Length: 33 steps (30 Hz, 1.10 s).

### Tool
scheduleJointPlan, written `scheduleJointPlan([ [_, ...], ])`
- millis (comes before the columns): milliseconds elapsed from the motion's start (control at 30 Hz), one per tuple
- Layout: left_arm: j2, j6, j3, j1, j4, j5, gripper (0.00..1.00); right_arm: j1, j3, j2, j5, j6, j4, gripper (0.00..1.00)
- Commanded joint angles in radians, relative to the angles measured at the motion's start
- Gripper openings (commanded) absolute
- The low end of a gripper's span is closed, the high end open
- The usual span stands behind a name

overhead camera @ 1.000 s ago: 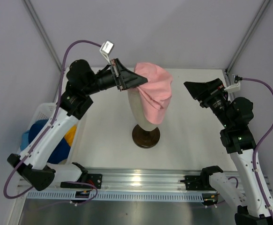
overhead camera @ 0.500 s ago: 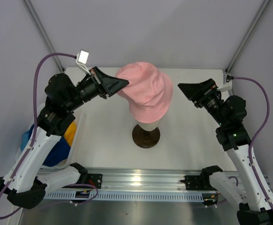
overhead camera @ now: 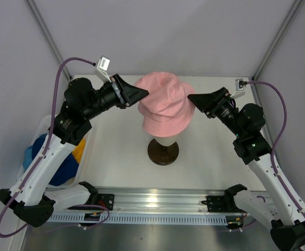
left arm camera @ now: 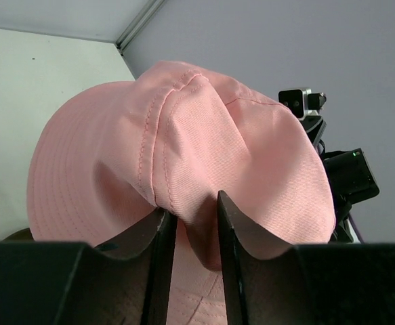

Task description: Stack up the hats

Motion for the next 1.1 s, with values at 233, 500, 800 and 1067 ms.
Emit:
scheduleJointPlan([
  [233,-0.029,0.043,-0.043,0.006,0.018,-0.034,0.48,0.009,0.013,-0.008,0.040,0.034,0.052,0.02],
  [500,-0.147,0.049,-0.063,0.024,-0.123,-0.216,0.97,0.012,-0.024,-0.039,0.107,0.002,-0.030,0.00],
  [800,-0.391,-0.130,-0.316,0.101,-0.109,-0.361,0.99,0.015,-0.128,-0.114,0.144,-0.029,-0.057,0.00],
  [1067,-0.321,-0.253,-0.448,0.104,0.095,-0.207,0.92,0.041,-0.165,-0.114,0.172,-0.019,-0.063,0.00],
])
